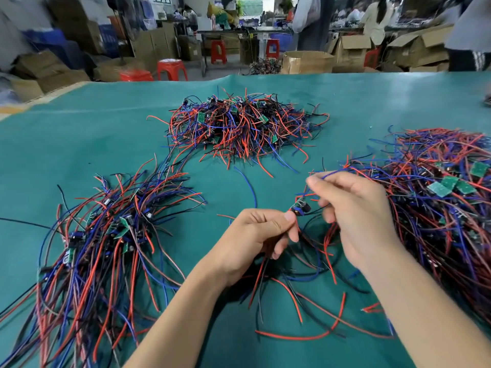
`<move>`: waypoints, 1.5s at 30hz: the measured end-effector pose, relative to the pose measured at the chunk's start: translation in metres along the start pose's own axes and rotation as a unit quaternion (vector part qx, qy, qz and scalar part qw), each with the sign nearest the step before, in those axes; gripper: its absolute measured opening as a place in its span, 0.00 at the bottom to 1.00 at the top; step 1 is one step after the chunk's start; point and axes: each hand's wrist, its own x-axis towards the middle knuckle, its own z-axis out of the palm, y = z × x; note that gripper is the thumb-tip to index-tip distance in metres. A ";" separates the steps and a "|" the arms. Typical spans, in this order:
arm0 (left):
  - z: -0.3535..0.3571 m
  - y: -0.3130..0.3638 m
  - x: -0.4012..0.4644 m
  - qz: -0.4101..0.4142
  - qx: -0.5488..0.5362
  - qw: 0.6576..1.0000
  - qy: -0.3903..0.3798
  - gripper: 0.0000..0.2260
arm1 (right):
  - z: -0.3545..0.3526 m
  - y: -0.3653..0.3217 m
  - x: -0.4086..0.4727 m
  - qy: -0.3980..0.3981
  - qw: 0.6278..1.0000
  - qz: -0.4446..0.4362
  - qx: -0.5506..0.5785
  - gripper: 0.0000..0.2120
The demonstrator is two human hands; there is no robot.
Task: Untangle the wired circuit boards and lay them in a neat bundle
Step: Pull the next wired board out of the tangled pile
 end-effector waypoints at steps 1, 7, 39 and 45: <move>0.000 0.000 0.000 -0.001 0.002 1.000 0.000 0.15 | -0.007 -0.002 0.004 0.027 1.000 -0.013 -0.002 0.10; 0.003 0.001 0.000 -0.006 0.022 1.000 -0.011 0.16 | -0.034 0.000 0.022 0.154 0.981 -0.098 -0.065 0.07; -0.003 -0.004 0.005 -0.016 -0.103 0.994 0.037 0.11 | -0.129 -0.093 0.029 0.027 0.867 0.025 -0.498 0.33; -0.001 -0.001 0.004 -0.021 -0.112 0.992 0.047 0.08 | -0.039 -0.090 0.050 -0.020 0.814 -0.080 -0.574 0.13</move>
